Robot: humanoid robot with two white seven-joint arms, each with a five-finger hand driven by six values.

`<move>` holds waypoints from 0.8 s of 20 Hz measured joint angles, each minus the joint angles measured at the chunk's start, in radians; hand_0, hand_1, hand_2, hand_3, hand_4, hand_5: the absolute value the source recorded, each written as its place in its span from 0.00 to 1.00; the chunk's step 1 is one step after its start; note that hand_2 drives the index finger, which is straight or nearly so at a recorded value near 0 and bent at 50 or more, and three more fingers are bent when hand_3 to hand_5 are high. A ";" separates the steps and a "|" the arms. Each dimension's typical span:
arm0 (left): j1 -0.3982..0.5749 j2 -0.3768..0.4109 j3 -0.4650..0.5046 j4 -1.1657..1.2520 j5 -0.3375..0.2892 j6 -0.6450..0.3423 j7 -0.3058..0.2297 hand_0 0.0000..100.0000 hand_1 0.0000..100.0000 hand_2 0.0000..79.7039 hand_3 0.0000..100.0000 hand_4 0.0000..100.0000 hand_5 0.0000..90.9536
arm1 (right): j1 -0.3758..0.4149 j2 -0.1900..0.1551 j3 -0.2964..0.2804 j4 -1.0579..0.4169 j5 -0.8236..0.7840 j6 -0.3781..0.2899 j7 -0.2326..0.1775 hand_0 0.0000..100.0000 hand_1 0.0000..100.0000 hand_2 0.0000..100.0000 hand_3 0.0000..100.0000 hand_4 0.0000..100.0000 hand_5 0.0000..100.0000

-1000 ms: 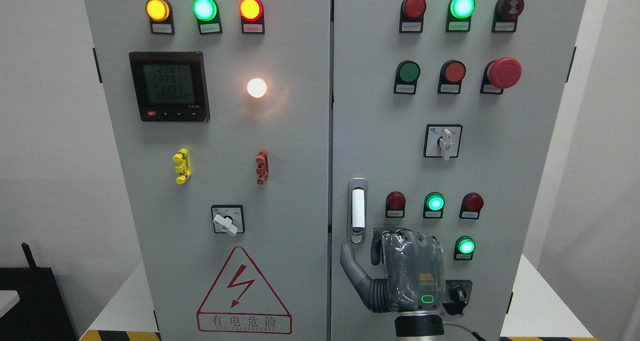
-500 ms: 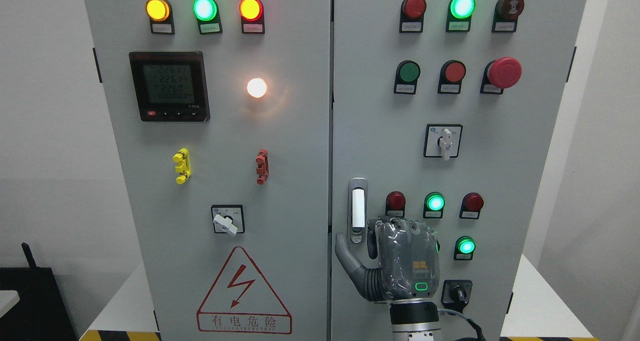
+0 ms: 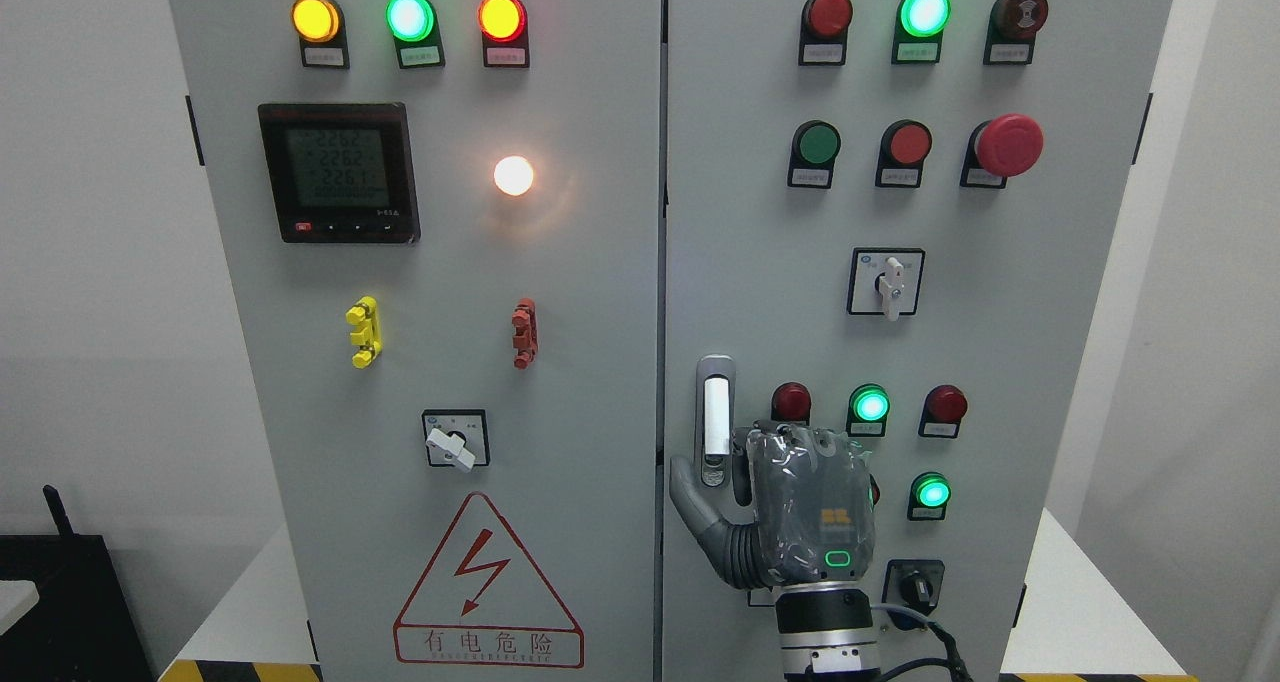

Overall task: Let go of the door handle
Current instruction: 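Close the right hand fingers around the silver handle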

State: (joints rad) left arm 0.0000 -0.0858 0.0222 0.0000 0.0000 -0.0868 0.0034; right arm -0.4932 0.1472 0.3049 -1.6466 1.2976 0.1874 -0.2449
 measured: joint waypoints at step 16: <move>0.000 0.000 0.003 0.000 0.000 -0.002 0.000 0.12 0.39 0.00 0.00 0.00 0.00 | -0.002 0.001 -0.009 0.012 0.002 0.010 -0.008 0.49 0.36 1.00 1.00 1.00 0.96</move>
State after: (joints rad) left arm 0.0000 -0.0860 0.0249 0.0000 0.0000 -0.0884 0.0030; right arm -0.4954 0.1482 0.2958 -1.6342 1.2992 0.1972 -0.2526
